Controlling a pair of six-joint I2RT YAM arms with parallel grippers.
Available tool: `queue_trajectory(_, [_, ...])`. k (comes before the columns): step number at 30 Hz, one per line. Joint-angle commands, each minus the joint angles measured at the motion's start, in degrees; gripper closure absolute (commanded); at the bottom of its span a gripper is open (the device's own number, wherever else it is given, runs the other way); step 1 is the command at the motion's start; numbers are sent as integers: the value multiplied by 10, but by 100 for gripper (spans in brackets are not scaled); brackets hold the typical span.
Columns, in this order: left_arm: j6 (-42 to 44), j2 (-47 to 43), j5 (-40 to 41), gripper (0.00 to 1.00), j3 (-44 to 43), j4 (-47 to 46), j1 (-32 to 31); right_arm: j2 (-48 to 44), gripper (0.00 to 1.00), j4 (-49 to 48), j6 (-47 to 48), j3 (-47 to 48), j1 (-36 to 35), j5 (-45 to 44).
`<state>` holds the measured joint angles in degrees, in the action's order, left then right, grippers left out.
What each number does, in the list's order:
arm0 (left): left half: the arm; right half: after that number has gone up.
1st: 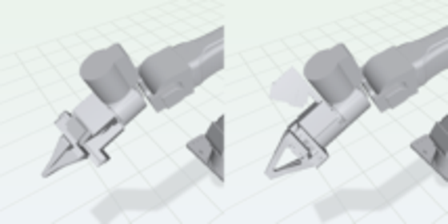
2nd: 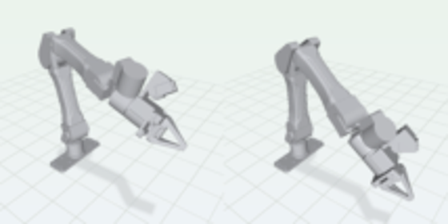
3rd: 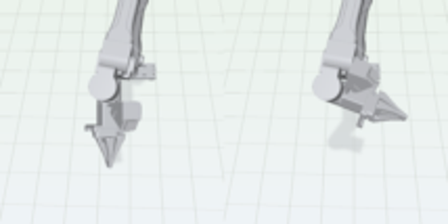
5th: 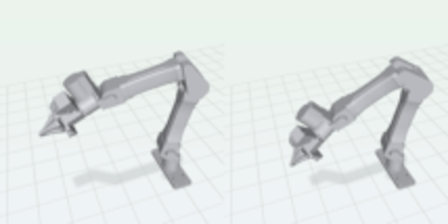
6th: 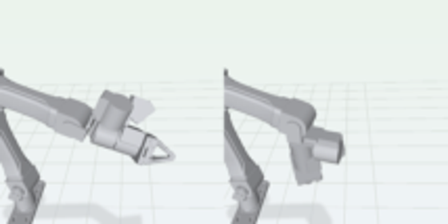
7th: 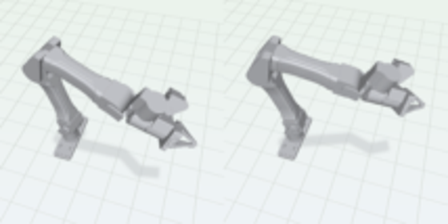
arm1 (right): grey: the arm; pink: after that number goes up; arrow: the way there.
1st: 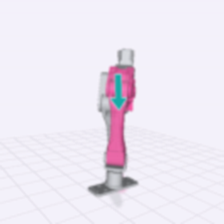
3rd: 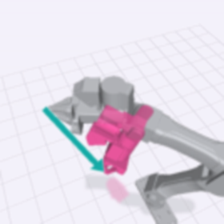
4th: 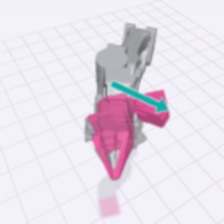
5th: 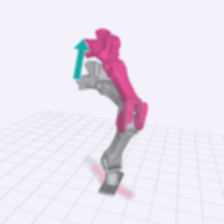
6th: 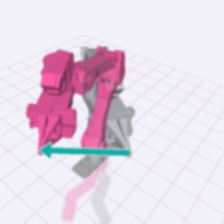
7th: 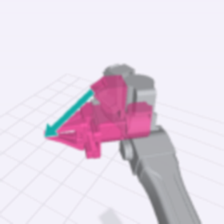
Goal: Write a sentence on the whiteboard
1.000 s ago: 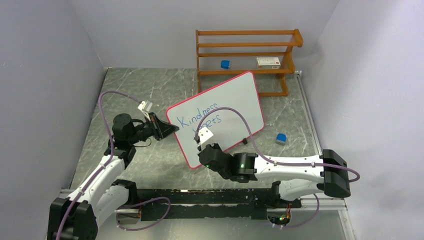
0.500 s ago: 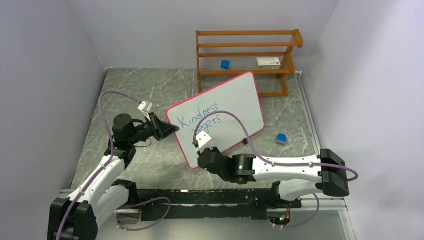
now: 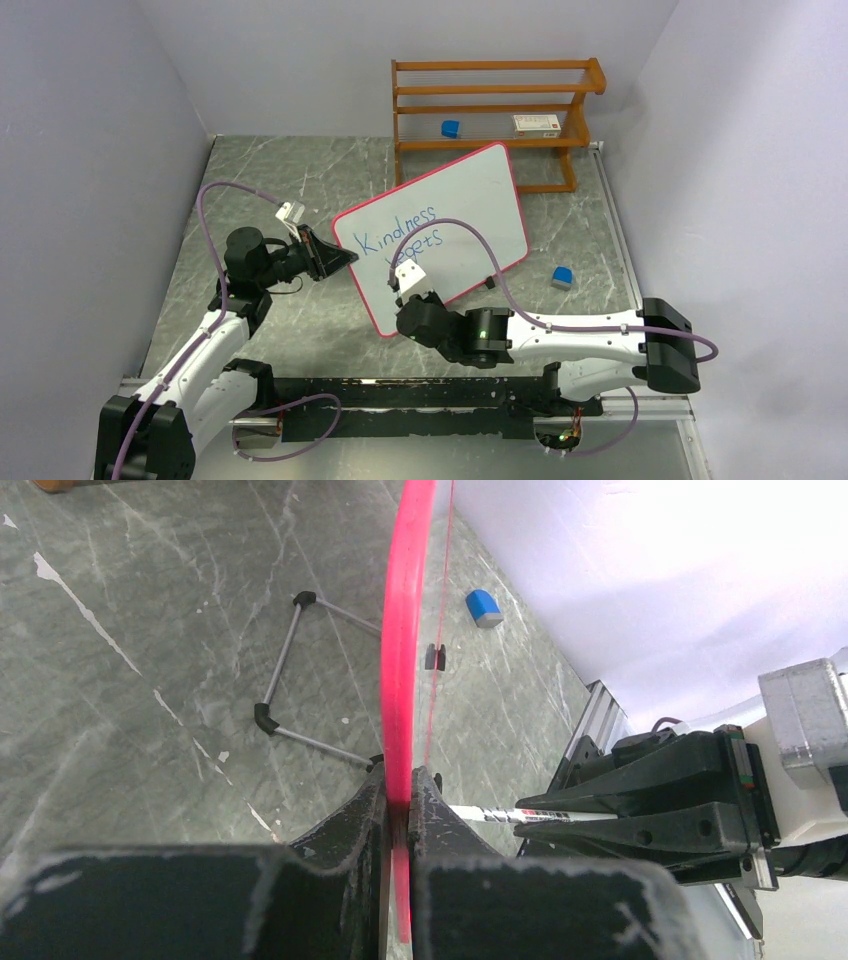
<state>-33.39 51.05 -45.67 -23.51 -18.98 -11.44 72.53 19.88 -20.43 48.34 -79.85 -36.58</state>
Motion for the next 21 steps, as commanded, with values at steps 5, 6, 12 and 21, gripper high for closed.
queue_trajectory(5, [-1,-4,3,95,-5,-11,-3,-21,100,-29,-13,0,-1,-37])
queue_trajectory(6, [-1,-4,2,95,-5,-11,-3,-22,100,-29,-13,0,-2,-39])
queue_trajectory(12, [0,-4,3,95,-7,-9,-3,-22,100,-27,-18,-1,-1,-47])
queue_trajectory(21, [2,-6,3,95,-8,-5,-3,-17,100,-29,-13,0,-1,-37])
